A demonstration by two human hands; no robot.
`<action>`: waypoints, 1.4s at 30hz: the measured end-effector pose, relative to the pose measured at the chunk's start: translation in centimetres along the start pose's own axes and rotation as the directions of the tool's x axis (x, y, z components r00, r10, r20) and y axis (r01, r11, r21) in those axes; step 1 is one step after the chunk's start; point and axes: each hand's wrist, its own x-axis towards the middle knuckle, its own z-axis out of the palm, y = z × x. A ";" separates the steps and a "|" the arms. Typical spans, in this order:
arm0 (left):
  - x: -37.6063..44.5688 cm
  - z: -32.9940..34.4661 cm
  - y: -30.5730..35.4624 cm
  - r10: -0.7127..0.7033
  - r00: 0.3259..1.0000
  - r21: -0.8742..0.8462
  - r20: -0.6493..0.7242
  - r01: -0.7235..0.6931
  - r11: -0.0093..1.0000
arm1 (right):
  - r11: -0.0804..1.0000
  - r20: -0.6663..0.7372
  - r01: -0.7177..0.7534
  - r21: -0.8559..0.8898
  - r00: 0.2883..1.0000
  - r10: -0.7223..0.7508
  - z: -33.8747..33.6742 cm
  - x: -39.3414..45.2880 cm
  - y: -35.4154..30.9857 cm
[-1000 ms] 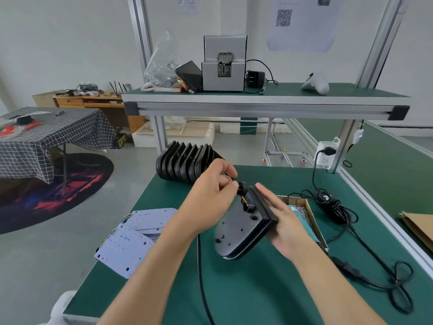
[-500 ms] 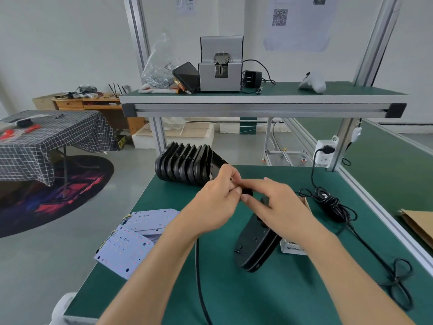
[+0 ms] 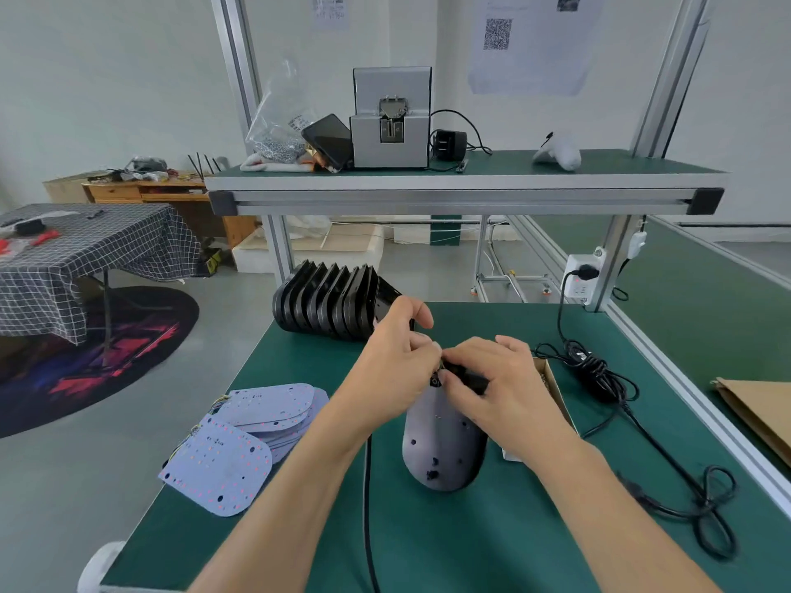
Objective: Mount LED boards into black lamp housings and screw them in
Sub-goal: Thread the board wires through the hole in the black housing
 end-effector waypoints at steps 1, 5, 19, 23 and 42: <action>-0.1 0.1 0.0 0.006 1.000 0.002 -0.006 -0.006 1.000 | 1.000 0.006 -0.022 0.004 1.000 0.022 0.1 -0.2 0.1; -0.3 0.2 0.4 0.043 0.998 0.025 -0.035 -0.042 0.999 | 0.997 0.053 -0.074 0.000 0.996 0.074 0.2 -0.7 0.7; -0.9 1.1 0.4 0.087 0.996 0.031 -0.019 -0.086 0.996 | 0.985 -0.015 -0.156 -0.074 0.988 0.155 2.2 -2.1 2.1; -0.6 0.8 0.1 0.057 0.997 0.025 -0.044 -0.056 0.998 | 0.984 0.077 -0.178 -0.029 0.981 0.180 1.6 -1.5 2.0; -0.2 -1.2 1.4 0.078 0.997 -0.096 -0.012 -0.079 0.992 | 0.879 0.521 -0.337 0.338 0.845 0.124 -2.8 0.4 0.0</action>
